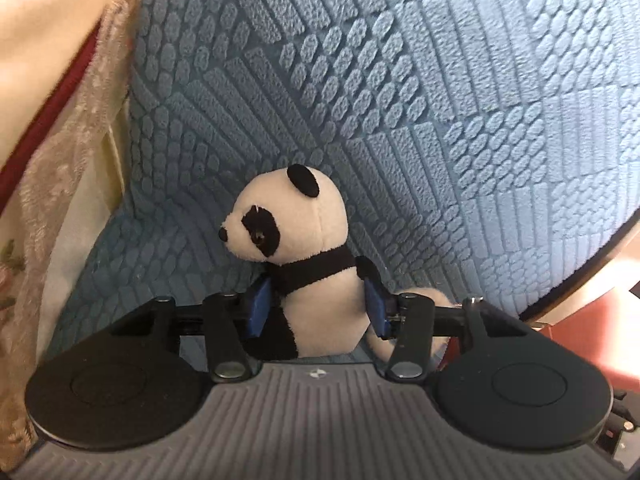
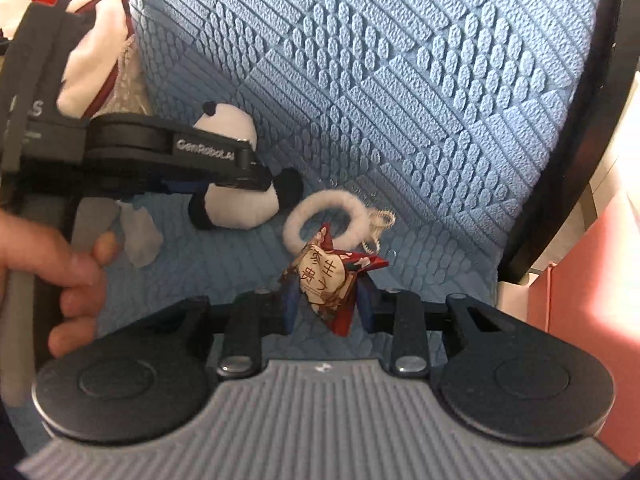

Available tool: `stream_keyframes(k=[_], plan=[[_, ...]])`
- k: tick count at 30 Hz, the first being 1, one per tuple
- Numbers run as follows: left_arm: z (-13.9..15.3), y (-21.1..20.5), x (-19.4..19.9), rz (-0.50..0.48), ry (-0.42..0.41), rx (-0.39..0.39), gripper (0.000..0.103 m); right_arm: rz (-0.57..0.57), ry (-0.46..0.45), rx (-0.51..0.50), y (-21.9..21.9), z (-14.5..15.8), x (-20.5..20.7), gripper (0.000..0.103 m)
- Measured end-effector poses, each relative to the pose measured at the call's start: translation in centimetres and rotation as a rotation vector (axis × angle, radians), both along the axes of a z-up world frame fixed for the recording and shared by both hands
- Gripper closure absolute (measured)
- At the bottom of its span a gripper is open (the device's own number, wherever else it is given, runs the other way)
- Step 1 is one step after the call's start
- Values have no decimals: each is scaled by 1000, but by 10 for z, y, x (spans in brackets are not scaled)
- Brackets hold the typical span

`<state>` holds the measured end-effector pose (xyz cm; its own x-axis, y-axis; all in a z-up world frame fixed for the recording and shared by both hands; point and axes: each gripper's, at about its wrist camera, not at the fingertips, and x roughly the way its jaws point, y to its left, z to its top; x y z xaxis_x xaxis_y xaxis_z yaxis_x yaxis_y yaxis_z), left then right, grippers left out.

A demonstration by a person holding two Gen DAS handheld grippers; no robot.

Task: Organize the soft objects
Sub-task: 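Close the left gripper on the panda plush while right closes on the red packet, then lift the panda plush with the left gripper while right lifts the red packet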

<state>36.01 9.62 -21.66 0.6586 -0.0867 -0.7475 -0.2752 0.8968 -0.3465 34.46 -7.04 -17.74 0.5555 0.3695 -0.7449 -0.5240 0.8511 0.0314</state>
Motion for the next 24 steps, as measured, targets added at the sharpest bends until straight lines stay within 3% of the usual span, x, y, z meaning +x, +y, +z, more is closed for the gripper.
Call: stream_keyframes(k=[10, 15, 24], plan=[[26, -11, -49, -52, -22, -73, 48, -48, -10, 25, -13, 12, -21, 70], [44, -17, -74, -109, -32, -29, 48, -68, -11, 41, -23, 19, -33, 70], [59, -23, -114, -132, -50, -34, 48, -104, -5, 56, -36, 22, -55, 70]])
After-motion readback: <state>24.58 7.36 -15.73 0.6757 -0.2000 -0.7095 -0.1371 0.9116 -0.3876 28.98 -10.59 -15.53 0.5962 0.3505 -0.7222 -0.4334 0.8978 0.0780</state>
